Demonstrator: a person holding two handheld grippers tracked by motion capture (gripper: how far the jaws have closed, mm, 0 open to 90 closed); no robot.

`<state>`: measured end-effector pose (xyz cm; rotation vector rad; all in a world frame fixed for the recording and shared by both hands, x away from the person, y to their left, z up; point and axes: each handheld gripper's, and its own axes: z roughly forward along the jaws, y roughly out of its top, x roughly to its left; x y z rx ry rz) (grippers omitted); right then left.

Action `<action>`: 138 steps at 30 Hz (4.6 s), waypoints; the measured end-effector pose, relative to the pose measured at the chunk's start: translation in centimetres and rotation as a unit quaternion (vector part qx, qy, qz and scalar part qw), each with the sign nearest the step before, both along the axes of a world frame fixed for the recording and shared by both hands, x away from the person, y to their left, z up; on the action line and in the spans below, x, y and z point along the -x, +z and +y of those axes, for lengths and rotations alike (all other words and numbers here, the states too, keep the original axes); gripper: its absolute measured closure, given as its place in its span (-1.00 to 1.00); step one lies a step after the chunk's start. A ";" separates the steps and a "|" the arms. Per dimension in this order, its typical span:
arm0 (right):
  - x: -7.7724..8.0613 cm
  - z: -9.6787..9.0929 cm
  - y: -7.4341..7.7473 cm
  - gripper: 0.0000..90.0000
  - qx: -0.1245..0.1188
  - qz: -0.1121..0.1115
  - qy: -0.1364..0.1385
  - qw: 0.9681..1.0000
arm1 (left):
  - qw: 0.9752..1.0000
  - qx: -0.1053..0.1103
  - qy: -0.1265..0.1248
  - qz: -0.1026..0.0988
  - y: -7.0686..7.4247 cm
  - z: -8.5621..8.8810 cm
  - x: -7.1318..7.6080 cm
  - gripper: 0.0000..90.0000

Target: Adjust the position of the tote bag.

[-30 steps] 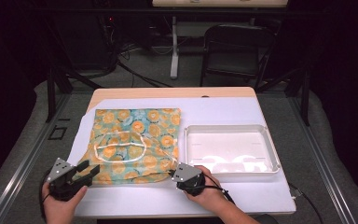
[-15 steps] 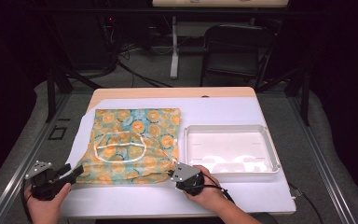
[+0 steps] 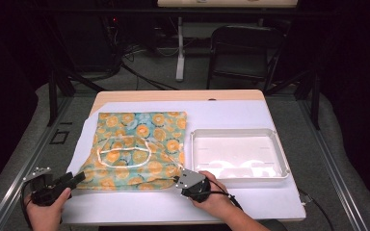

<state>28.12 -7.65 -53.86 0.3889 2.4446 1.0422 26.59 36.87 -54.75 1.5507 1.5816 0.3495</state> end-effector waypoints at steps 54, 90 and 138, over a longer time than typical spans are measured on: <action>0.3 -0.2 0.0 0.64 0.002 -0.006 0.004 1.000 | 0.999 0.017 -0.041 0.030 -0.5 -1.0 -0.6 0.96; 0.3 0.5 -2.1 0.32 0.091 -0.111 0.009 0.990 | 0.999 0.002 -0.036 0.031 -0.3 -1.2 -1.3 0.97; -1.7 -0.5 -0.9 1.00 -0.003 0.024 -0.009 1.000 | 0.999 -0.032 -0.032 -0.006 0.4 -1.6 -1.0 1.00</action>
